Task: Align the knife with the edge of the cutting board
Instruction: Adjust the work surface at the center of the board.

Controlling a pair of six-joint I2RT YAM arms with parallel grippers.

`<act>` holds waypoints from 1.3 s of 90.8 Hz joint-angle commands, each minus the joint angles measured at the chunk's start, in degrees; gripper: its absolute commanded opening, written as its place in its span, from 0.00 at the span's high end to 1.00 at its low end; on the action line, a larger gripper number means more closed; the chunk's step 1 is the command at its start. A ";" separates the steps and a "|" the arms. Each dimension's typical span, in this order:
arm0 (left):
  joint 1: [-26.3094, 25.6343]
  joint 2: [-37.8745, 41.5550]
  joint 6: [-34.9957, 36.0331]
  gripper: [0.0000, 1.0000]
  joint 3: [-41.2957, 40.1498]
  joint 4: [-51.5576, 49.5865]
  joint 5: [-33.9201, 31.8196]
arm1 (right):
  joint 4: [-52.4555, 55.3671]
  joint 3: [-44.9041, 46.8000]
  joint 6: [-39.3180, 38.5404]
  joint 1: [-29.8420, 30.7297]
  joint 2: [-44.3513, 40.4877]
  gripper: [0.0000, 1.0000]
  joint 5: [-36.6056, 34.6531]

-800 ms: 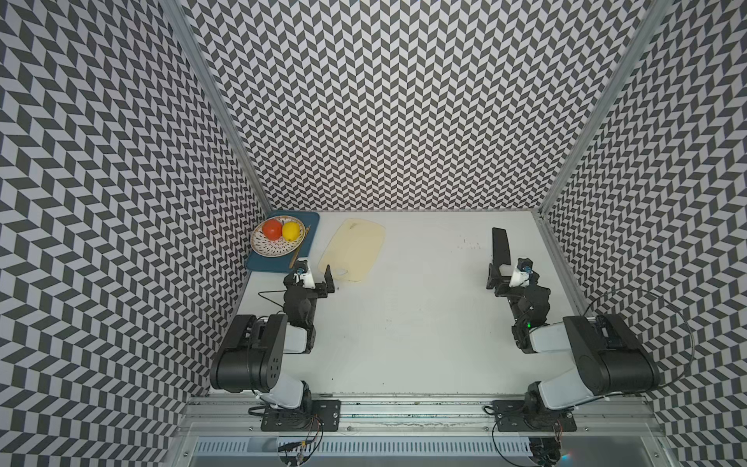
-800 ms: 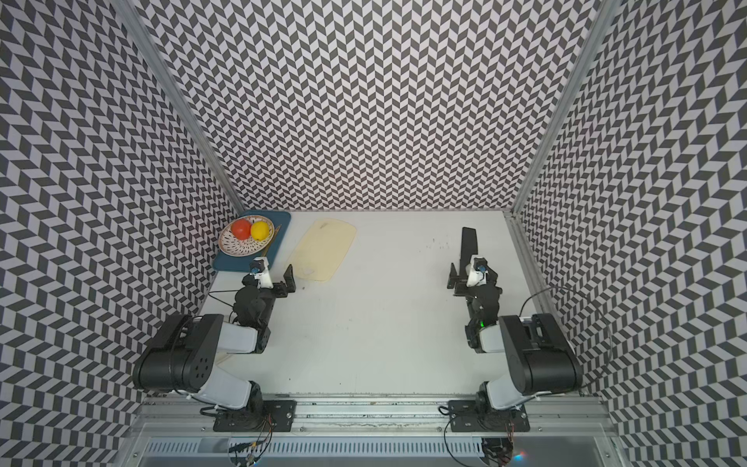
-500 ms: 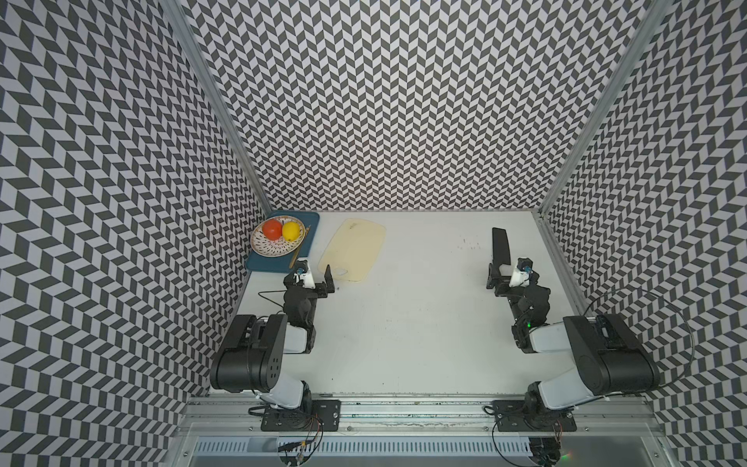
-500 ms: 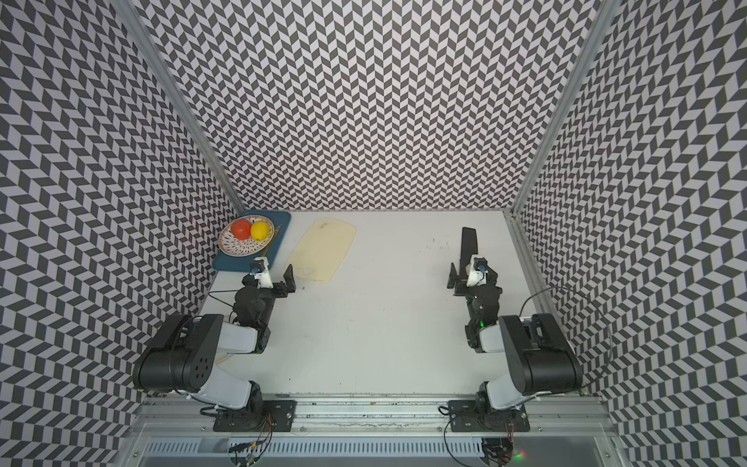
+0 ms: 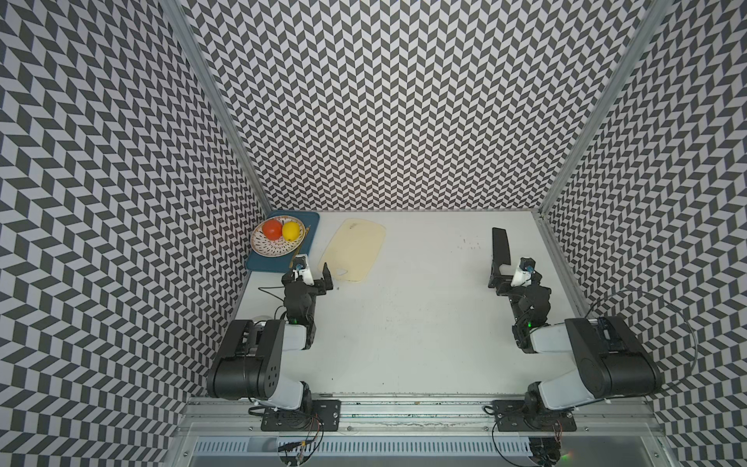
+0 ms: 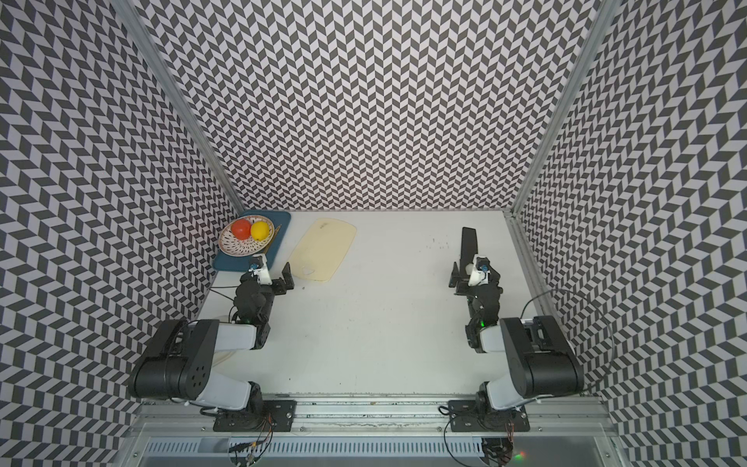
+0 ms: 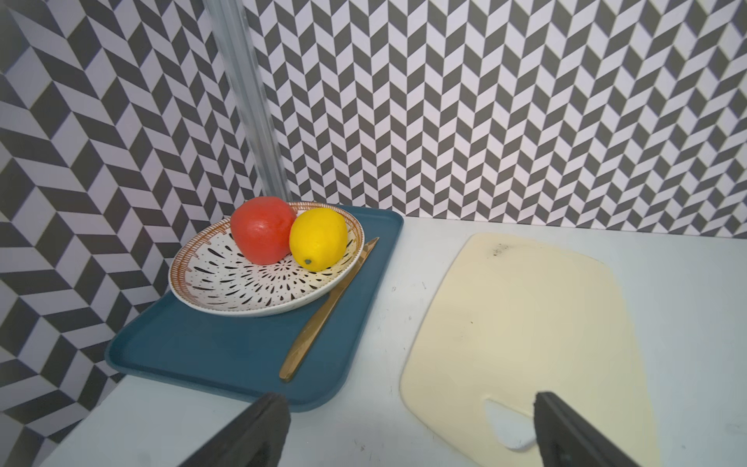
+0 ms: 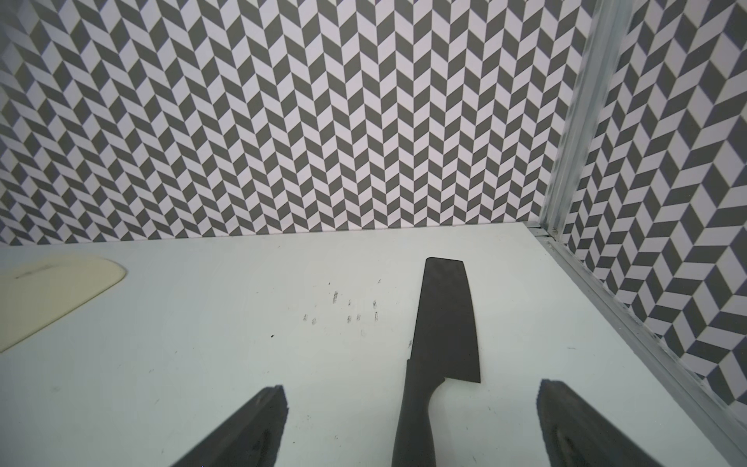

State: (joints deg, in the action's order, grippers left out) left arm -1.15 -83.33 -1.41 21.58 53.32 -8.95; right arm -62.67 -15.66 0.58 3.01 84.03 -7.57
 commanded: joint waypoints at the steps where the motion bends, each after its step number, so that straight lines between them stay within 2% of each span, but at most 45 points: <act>1: -0.52 6.29 -1.23 0.00 8.97 -15.25 -5.47 | 13.26 -6.16 3.57 1.30 -6.81 0.00 -6.74; 5: -0.52 8.69 -1.38 0.00 10.51 -17.18 -5.74 | 17.87 -7.92 7.01 1.89 -9.36 0.00 -8.00; 11: -0.32 12.06 -3.49 0.00 12.39 -18.98 -6.92 | 22.33 -9.77 10.62 1.92 -12.74 0.00 -5.94; 18: 0.22 14.49 -13.59 0.00 16.82 -27.18 -12.25 | 25.48 -12.06 19.92 1.63 -15.39 0.00 -3.47; 26: 2.94 14.56 -19.61 0.00 22.57 -36.05 -3.90 | 33.34 -17.44 29.91 1.57 -16.08 0.00 1.97; 29: 3.51 13.84 -21.22 0.00 25.02 -39.99 -2.77 | 38.00 -20.00 32.38 1.57 -15.82 0.00 4.10; 35: 3.69 11.63 -24.23 0.00 27.41 -41.62 -0.07 | 44.12 -24.57 31.19 1.56 -14.99 0.00 11.64; 41: 3.65 8.72 -24.63 0.00 28.77 -40.68 4.22 | 44.91 -25.44 30.69 1.78 -14.44 0.00 19.57; 48: 2.62 4.70 -24.48 0.00 30.17 -39.18 4.67 | 44.96 -24.62 31.68 3.20 -14.84 0.00 22.74; 60: 1.36 -6.34 -22.60 0.08 37.89 -43.13 5.91 | 47.48 -23.82 30.79 9.65 -16.65 0.00 19.20; 76: 1.24 -23.48 -23.31 0.26 52.16 -51.91 7.54 | 50.12 -25.37 28.30 18.59 -16.82 0.00 14.32; 90: 1.24 -34.21 -22.93 0.25 62.54 -56.64 9.67 | 51.11 -26.97 27.65 22.65 -15.95 0.00 11.87; 103: 0.94 -42.99 -22.24 0.14 72.79 -62.02 12.39 | 50.33 -26.49 27.65 24.65 -15.22 0.00 11.16; 118: 0.04 -51.22 -21.57 0.12 83.10 -67.85 12.26 | 50.34 -26.81 27.46 26.00 -12.39 0.00 12.12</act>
State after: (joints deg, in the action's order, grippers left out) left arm -0.14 -131.33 -24.05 99.55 -8.14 2.24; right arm -11.11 -41.06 28.84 28.05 69.67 4.91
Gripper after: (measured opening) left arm 0.879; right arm 0.994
